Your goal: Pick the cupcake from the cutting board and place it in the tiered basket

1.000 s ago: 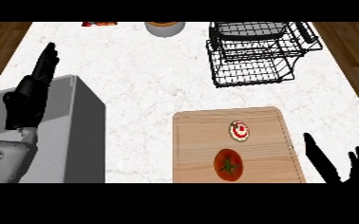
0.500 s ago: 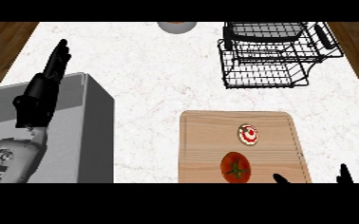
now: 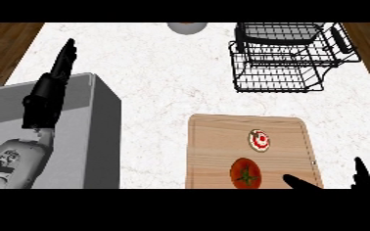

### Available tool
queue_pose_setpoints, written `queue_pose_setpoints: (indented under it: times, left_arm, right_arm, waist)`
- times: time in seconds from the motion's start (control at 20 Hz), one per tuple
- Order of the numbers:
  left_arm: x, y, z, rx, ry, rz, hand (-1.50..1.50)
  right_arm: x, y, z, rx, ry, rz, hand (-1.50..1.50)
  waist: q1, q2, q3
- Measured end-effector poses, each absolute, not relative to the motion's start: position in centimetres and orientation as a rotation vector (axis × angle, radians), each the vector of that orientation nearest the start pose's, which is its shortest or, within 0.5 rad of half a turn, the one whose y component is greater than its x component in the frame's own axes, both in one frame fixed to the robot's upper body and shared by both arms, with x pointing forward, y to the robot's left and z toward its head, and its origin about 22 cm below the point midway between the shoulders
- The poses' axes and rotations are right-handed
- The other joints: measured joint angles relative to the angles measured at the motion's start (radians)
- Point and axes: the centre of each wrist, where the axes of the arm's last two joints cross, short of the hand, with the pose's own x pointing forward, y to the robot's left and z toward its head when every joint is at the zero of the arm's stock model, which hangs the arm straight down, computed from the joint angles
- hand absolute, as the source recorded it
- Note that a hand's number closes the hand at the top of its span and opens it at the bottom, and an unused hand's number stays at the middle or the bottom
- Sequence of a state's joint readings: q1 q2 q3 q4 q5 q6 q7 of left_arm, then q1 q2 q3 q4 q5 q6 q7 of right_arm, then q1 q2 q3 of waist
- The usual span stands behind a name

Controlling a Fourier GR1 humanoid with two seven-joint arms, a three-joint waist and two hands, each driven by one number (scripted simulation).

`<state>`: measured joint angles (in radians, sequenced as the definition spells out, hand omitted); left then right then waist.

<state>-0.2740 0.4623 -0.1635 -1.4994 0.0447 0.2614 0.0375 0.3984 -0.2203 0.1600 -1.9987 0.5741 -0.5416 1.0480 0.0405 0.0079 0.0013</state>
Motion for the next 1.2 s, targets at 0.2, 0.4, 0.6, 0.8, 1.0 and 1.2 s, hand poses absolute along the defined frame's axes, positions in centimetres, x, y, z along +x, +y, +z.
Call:
queue_pose_setpoints:
  times: [0.2,0.4,0.6,0.8,1.0,1.2]
  left_arm:
    - [30.1,27.4,7.5,0.383,-1.722,-0.283,0.00]
    - [30.0,27.5,7.4,0.385,-1.722,-0.281,0.00]
    - [29.9,27.9,7.3,0.384,-1.712,-0.279,0.00]
    - [29.7,27.9,7.1,0.389,-1.709,-0.272,0.00]
    - [29.5,28.0,7.1,0.403,-1.709,-0.269,0.00]
    - [29.4,28.1,6.9,0.409,-1.715,-0.267,0.00]
  right_arm:
    - [16.2,-24.5,5.3,-0.800,-0.717,-0.226,-1.50]
    - [17.5,-23.4,5.7,-0.788,-0.683,-0.193,-1.50]
    - [18.4,-22.1,5.5,-0.773,-0.656,-0.164,-1.50]
    - [19.4,-20.8,5.4,-0.770,-0.652,-0.133,-1.50]
    - [20.1,-20.0,5.0,-0.796,-0.636,-0.085,-1.50]
    - [20.9,-19.9,4.8,-0.834,-0.621,-0.045,-1.50]
  waist:
    - [0.001,-0.003,0.002]
    - [-0.002,-0.006,0.004]
    - [-0.009,-0.009,0.005]
    - [-0.015,-0.011,0.007]
    - [-0.019,-0.013,0.007]
    - [-0.023,-0.013,0.008]
